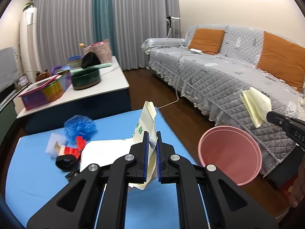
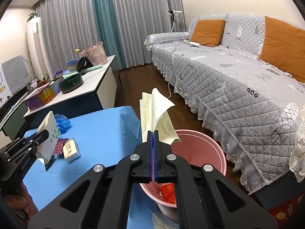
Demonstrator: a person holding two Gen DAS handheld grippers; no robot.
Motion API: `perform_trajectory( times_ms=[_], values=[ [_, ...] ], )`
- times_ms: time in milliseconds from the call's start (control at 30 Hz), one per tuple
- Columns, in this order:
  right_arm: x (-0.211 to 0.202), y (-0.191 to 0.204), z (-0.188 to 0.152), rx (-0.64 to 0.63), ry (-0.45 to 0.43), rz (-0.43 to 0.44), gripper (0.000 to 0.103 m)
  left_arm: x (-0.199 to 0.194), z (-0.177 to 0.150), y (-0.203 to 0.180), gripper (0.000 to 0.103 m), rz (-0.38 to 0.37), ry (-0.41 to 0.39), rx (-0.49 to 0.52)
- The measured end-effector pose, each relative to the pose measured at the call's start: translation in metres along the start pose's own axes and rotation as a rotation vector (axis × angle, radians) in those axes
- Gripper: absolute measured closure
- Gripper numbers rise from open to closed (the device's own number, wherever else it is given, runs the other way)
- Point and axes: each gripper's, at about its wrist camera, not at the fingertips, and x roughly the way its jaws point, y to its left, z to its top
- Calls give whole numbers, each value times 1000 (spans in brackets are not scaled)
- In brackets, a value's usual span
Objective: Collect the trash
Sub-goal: 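Carry the white paper bag and tissue sheets over the pink bin, then open both tools to drop the paper bag and tissues into the bin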
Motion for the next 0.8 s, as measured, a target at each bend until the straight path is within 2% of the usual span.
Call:
perform_trajectory(
  times_ms=[367,633,800],
  values=[
    [6,-19,3,48,12,-26,102,12,12,-34,96,-105,-9,25],
    [11,-33,2,80,27,-50,102,28,22,-71,96,-271,0,86],
    [15,-44,1,102,39,-66,102,41,25,-88,96,-341,4,107]
  ],
)
